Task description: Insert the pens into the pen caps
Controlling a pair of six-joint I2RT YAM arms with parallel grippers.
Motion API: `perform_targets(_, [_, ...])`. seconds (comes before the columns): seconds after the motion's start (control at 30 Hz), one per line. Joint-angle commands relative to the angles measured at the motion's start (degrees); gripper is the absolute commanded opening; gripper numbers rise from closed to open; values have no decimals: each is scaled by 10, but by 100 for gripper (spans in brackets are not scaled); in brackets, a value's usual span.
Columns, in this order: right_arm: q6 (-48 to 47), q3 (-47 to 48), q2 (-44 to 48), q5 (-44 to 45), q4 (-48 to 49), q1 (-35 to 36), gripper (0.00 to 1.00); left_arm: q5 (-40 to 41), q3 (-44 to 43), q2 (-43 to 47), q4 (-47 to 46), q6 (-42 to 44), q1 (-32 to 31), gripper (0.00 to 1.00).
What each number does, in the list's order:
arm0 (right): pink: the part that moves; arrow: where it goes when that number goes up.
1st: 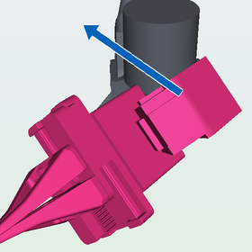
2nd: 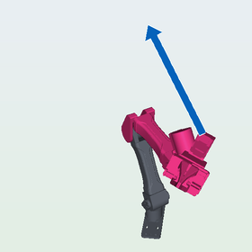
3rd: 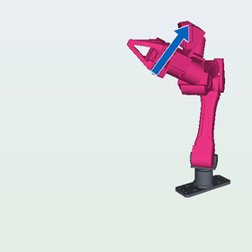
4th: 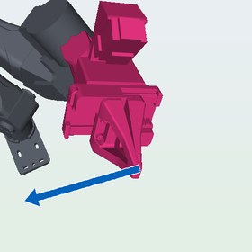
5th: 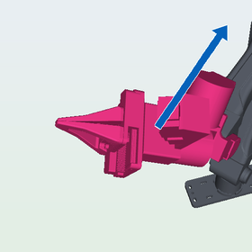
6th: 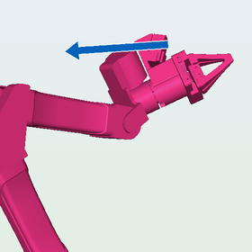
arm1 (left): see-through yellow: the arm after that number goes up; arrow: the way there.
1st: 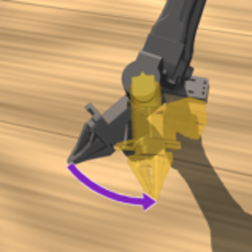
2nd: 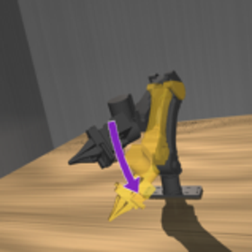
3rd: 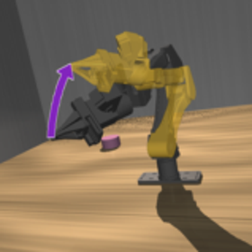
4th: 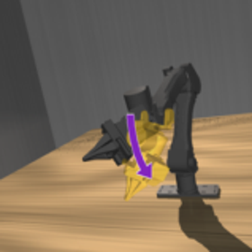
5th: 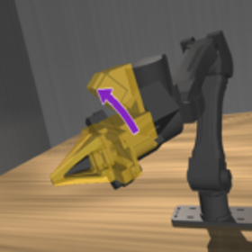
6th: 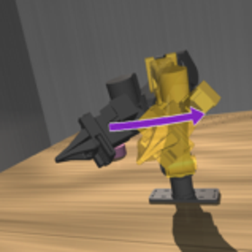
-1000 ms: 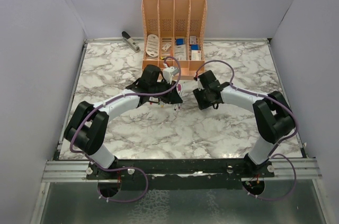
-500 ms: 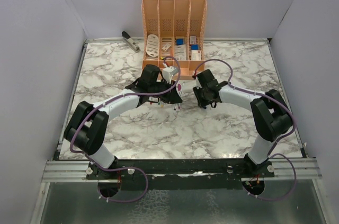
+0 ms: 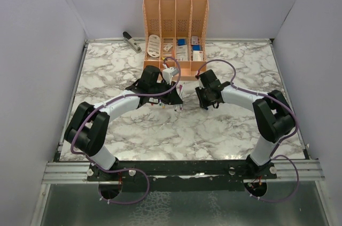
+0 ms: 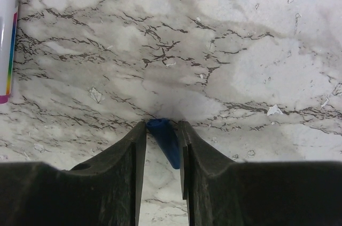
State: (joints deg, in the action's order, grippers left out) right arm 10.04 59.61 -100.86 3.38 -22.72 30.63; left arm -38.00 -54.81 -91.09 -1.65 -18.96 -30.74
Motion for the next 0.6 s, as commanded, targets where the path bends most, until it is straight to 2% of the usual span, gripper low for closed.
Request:
perform_targets(0.0, [11, -32, -26, -14, -46, -1, 31, -16, 7, 8, -15, -2, 2, 0])
perform_targets(0.57, [35, -42, -19, -43, -71, -1, 33, -19, 10, 8, -21, -5, 4, 0])
